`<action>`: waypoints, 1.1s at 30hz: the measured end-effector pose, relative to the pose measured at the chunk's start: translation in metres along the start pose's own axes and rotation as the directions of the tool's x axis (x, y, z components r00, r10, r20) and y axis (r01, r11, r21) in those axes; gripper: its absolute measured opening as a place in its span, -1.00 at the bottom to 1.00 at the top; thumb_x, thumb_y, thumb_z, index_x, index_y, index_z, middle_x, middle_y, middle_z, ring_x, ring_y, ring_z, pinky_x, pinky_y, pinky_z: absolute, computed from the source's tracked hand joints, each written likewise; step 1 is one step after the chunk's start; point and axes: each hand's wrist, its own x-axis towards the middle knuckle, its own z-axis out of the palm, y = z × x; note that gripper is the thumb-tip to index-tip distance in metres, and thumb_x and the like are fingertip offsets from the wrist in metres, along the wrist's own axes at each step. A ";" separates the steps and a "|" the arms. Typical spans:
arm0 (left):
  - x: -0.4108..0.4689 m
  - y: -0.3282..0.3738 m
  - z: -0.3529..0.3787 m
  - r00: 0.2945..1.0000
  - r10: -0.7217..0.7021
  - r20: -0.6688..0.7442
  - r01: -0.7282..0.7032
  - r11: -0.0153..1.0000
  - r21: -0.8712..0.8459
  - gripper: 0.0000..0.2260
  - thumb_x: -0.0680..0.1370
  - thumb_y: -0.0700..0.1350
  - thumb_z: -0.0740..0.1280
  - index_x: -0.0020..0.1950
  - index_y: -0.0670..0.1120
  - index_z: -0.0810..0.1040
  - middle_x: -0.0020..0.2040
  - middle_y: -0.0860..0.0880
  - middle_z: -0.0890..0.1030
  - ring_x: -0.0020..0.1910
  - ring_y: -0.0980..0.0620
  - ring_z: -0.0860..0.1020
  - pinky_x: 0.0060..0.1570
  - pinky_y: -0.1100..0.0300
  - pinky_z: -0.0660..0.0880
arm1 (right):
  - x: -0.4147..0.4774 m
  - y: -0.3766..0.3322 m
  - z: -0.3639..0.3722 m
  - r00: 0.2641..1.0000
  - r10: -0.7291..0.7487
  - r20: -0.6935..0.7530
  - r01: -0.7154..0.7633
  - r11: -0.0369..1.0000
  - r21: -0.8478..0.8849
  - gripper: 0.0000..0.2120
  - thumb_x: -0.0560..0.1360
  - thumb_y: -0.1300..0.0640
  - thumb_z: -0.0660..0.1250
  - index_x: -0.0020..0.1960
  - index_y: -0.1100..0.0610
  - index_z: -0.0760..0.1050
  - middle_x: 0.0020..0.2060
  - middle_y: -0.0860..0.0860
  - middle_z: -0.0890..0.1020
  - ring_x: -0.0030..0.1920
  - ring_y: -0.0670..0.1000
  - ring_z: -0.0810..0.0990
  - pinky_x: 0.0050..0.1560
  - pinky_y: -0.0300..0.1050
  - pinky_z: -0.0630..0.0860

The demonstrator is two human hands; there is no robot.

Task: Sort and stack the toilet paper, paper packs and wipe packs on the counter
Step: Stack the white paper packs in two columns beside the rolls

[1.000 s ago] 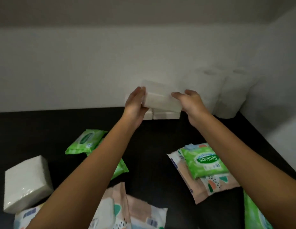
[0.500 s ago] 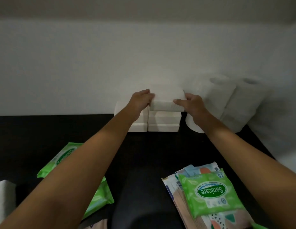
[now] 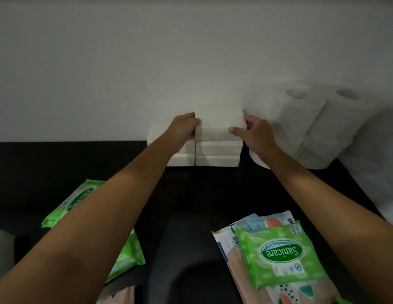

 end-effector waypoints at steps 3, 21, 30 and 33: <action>0.003 -0.002 0.000 1.000 -0.008 0.005 0.007 0.999 0.035 -0.78 0.55 -0.31 0.20 -0.23 -0.07 0.46 -0.14 -0.04 0.50 -0.05 -0.01 0.47 0.14 0.14 0.42 | -0.001 0.002 -0.001 1.000 -0.010 -0.004 0.010 1.000 0.006 -0.61 0.40 0.18 0.44 0.18 0.31 0.54 0.05 0.23 0.65 0.07 0.19 0.62 0.14 0.05 0.53; -0.114 -0.006 -0.113 0.961 0.090 -0.262 -0.105 0.993 -0.046 -0.66 0.60 -0.24 0.17 0.38 -0.16 0.37 0.27 -0.15 0.50 0.30 -0.03 0.45 0.33 0.15 0.36 | -0.071 -0.048 0.020 0.974 -0.208 0.088 0.210 0.978 -0.012 -0.58 0.49 0.05 0.34 0.31 0.11 0.40 0.29 0.08 0.39 0.24 0.03 0.45 0.06 -0.25 0.34; -0.247 -0.066 -0.232 0.803 0.122 -0.584 0.032 0.969 0.246 -0.65 0.57 -0.16 0.23 0.37 -0.04 0.42 0.31 -0.08 0.49 0.34 -0.01 0.42 0.36 0.07 0.33 | -0.163 -0.113 0.133 0.794 -0.260 0.549 0.235 0.965 0.117 -0.64 0.48 0.09 0.36 0.24 0.16 0.47 0.03 0.08 0.53 0.08 0.04 0.52 -0.07 -0.29 0.33; -0.271 -0.083 -0.271 0.734 0.091 -0.673 0.122 0.957 0.263 -0.63 0.57 -0.16 0.23 0.38 -0.07 0.41 0.34 -0.14 0.47 0.27 0.01 0.44 0.28 0.12 0.36 | -0.196 -0.136 0.169 0.710 -0.225 0.667 0.160 0.974 0.159 -0.64 0.49 0.11 0.33 0.26 0.17 0.44 -0.24 -0.06 0.45 -0.07 -0.05 0.48 -0.13 -0.23 0.39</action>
